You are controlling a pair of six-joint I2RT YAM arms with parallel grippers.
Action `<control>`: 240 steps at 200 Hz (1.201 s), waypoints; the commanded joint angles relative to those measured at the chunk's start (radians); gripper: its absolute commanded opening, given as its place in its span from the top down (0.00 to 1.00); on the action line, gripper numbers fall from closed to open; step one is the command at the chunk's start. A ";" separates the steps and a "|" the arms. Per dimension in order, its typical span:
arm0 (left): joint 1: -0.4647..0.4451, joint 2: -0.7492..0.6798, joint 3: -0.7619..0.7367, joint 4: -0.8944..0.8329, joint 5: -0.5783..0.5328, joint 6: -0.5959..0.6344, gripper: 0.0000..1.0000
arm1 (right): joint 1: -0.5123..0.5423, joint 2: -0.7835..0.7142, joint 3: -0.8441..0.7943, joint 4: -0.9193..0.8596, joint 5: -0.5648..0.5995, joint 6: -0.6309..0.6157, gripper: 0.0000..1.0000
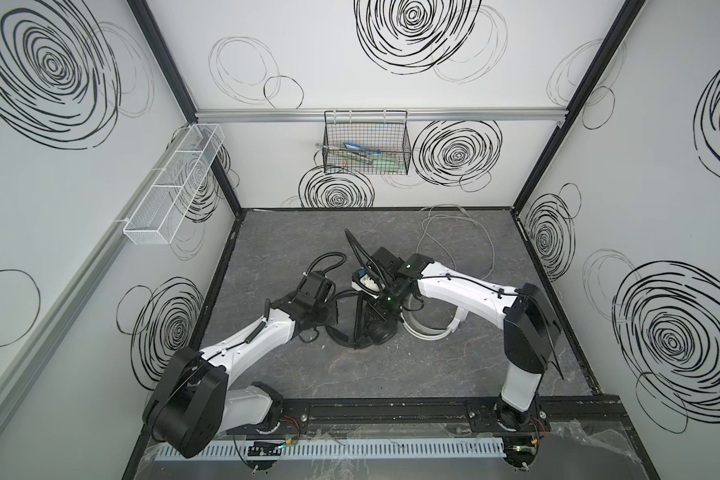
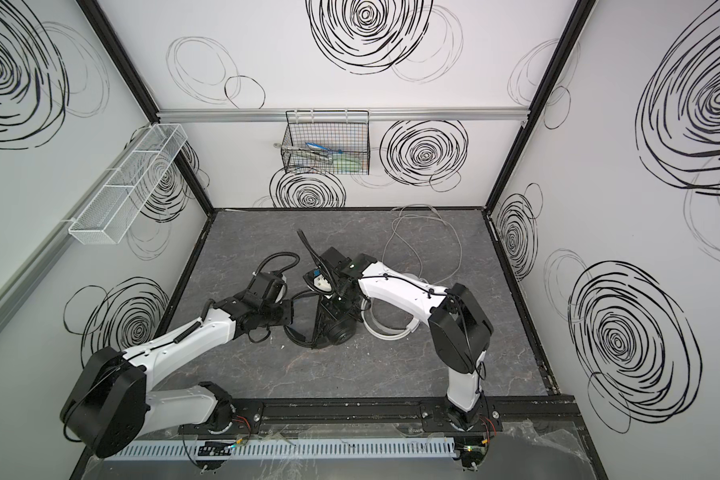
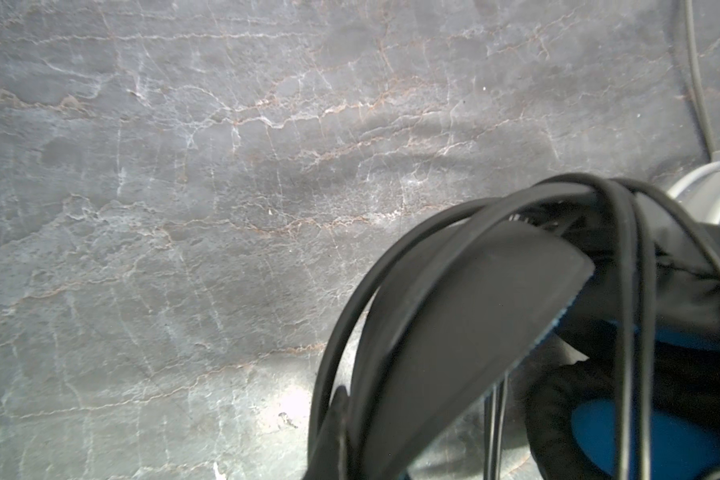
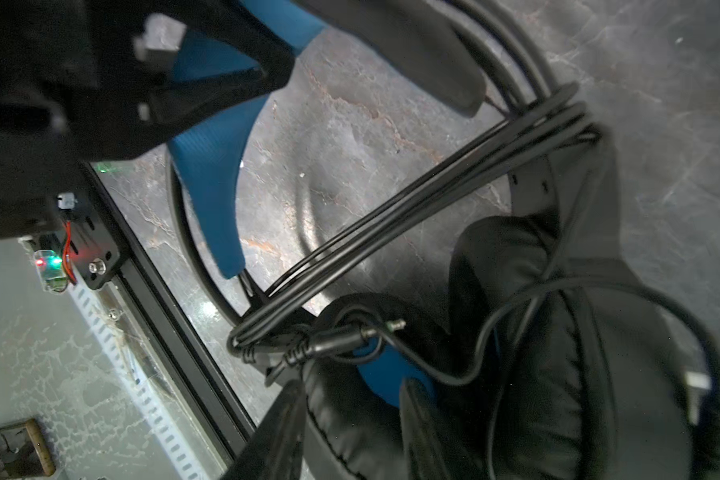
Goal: Wrap the headphones
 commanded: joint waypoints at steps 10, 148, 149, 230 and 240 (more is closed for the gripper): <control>0.010 -0.030 0.017 0.040 0.027 -0.022 1.00 | -0.015 0.021 0.015 0.048 0.001 -0.018 0.67; 0.016 -0.043 0.013 0.052 0.041 -0.035 1.00 | -0.042 0.085 0.015 0.073 0.041 -0.006 0.70; 0.016 -0.043 0.013 0.053 0.041 -0.034 1.00 | -0.041 0.082 0.014 0.073 0.042 -0.005 0.70; 0.036 -0.069 -0.033 0.074 0.041 -0.045 1.00 | -0.031 -0.025 0.044 -0.053 0.131 0.030 0.63; 0.035 -0.069 -0.040 0.080 0.040 -0.049 1.00 | -0.018 -0.031 0.063 -0.061 0.141 0.030 0.63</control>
